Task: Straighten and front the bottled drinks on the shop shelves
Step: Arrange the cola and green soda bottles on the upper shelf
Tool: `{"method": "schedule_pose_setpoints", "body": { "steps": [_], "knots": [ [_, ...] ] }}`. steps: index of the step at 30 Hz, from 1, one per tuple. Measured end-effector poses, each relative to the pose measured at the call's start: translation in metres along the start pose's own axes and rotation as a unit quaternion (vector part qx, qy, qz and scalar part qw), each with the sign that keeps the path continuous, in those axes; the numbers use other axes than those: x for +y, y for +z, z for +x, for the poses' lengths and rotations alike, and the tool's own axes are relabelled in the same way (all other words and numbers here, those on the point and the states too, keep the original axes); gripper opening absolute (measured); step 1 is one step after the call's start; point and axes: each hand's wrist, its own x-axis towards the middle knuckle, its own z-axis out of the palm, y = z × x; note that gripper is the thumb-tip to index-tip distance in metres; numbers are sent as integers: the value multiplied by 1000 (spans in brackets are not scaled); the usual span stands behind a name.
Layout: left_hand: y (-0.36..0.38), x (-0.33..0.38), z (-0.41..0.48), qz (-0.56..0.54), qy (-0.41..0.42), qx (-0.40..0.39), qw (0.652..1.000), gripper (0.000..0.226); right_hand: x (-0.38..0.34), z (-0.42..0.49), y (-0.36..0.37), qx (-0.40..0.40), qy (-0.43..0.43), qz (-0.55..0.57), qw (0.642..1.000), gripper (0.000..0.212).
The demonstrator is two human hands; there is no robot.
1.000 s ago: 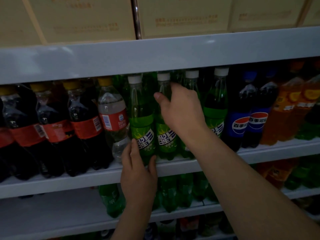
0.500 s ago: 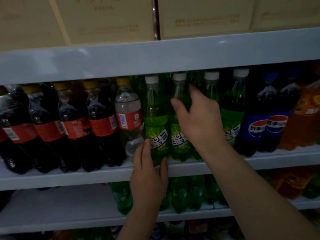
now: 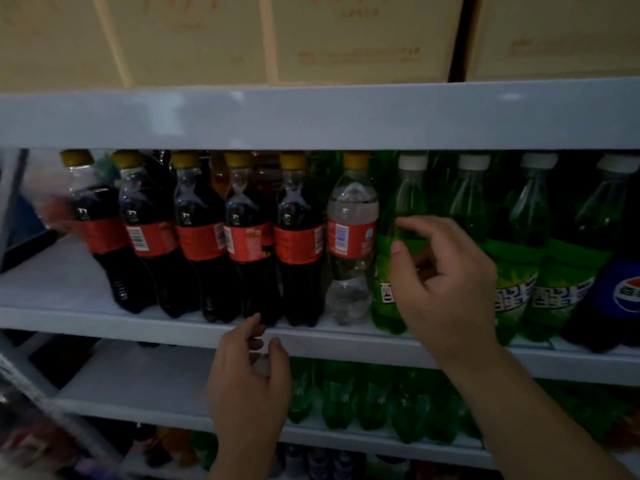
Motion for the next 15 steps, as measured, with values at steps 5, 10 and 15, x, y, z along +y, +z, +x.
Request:
{"method": "schedule_pose_setpoints", "body": {
  "steps": [5,10,15],
  "knots": [
    [-6,-14,4,0,15,2,1000,34,-1,11,-7,12,0,2,1000,16],
    [-2,-16,13,-22,46,16,999,32,-31,45,14,-51,-7,-61,997,30],
    [0,-17,17,-59,64,12,996,33,-38,74,41,-137,105,-48,984,28]
  ]
}}
